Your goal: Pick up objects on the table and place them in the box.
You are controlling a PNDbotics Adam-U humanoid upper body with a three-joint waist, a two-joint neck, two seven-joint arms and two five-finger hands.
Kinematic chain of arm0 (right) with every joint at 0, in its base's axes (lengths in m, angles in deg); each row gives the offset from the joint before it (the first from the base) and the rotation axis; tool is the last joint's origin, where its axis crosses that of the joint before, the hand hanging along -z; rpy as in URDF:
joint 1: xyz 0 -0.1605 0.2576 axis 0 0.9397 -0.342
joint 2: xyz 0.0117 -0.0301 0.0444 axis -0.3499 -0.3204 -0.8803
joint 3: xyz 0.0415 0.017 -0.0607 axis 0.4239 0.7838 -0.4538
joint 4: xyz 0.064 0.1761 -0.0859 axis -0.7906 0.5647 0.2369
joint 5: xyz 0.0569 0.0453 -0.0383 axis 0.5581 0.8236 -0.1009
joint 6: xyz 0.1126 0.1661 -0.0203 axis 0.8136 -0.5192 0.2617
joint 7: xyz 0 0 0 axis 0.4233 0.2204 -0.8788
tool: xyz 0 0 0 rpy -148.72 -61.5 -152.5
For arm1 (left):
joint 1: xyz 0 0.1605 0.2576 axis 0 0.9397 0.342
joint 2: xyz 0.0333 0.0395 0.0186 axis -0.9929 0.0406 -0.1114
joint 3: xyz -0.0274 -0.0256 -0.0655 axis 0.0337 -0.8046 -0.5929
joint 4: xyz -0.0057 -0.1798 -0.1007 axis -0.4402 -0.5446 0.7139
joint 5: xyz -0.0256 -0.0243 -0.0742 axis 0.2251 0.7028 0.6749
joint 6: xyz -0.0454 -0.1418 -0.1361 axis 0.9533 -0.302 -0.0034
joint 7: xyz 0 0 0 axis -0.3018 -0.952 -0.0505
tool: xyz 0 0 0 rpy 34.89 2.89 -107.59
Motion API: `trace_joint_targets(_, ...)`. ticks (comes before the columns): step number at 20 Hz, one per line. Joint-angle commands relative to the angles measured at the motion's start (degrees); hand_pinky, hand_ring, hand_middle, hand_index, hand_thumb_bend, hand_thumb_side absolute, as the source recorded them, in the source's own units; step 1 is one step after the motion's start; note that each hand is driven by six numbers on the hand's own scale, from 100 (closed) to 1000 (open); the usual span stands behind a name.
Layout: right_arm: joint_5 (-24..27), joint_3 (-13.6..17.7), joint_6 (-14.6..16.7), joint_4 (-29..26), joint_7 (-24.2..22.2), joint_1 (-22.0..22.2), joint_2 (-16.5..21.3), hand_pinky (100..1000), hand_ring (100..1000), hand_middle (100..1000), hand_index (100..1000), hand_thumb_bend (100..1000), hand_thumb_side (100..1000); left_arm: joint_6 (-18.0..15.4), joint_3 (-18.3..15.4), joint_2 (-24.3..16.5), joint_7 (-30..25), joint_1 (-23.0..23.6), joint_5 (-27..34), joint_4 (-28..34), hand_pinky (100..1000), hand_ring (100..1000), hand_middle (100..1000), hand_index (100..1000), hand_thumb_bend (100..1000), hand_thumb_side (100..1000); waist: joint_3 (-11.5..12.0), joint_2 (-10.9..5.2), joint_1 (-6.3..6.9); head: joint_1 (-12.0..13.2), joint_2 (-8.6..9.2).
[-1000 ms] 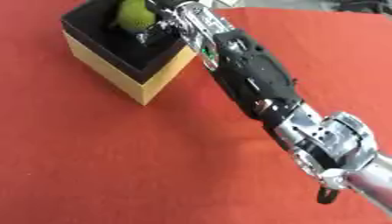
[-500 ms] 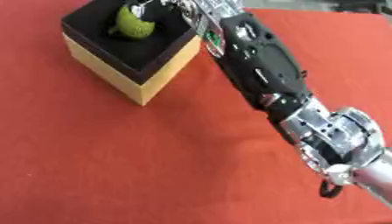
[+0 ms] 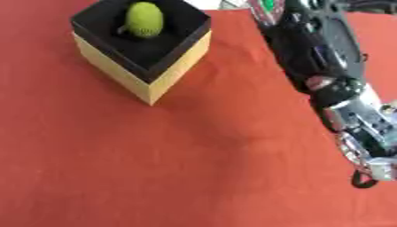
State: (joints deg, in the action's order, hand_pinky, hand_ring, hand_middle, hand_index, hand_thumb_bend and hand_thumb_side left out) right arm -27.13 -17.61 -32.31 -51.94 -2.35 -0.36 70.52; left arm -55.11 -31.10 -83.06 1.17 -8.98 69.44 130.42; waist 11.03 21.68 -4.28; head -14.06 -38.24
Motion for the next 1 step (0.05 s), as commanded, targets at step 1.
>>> trace_joint_targets(1, 3.3, 1.2, 0.4, -5.8, 3.1, 1.9, 5.7, 792, 795, 708, 842, 100, 386, -0.1, -0.9, -1.3, 0.4, -0.2, -0.2, 0.8, 761, 657, 647, 754, 214, 557, -0.1, -1.48, 0.66, 1.1, -0.16)
